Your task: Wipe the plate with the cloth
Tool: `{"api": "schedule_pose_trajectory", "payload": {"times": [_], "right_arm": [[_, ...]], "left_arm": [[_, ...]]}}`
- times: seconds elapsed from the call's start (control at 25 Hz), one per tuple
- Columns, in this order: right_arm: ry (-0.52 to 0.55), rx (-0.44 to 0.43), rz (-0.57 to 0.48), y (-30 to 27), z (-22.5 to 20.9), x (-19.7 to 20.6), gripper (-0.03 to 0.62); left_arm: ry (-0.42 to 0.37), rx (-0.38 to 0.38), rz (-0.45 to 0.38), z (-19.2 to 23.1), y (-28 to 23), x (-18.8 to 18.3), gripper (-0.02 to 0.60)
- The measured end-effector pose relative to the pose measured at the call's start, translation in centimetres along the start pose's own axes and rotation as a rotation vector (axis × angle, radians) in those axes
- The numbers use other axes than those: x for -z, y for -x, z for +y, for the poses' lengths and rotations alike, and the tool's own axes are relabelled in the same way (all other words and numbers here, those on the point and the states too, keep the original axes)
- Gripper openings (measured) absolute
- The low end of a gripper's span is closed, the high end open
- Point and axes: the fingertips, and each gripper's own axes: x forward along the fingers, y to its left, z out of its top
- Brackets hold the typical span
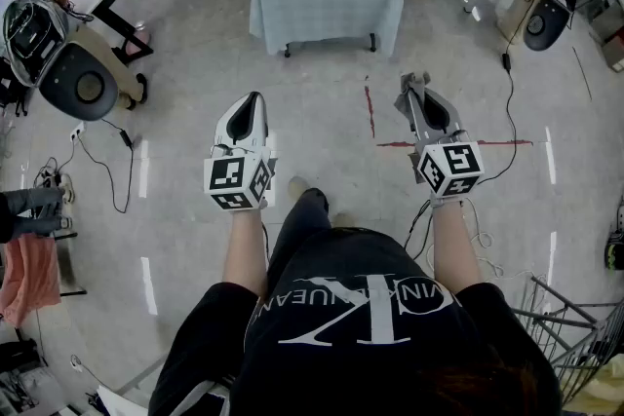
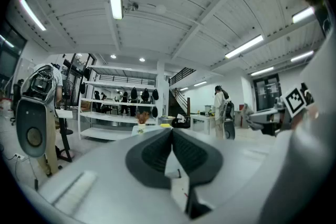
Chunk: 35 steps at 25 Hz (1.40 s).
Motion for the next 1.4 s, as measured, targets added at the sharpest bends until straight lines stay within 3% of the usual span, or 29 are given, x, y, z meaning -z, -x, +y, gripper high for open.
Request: {"api": "schedule_pose_trajectory", "payload": {"times": [0.52,0.92,1.16,1.4], "right_arm": [[0.017,0.012,0.01,-0.2,-0.1,0.4,0.035],[0.006,0.027,-0.018,-2.0,-0.8,-0.1,0.037],[-0.018,0.038,-0.004,-6.9,-2.5,0.6,0.04],[-0.043,0.086,0.026,-13.7,-6.5,0.9,0.04]], "left_arm": [[0.049,0.009,-0.011,0.2,-0.2,0.0,0.0],[0.028,-0.032,0.023,2.4,-1.8,0.8,0.0],[0.05,-0.037,0.044,5.7,-7.3,1.8,0.0],[0.076,0.016,0.068,8.0,-15.9,2.1,0.0]]}}
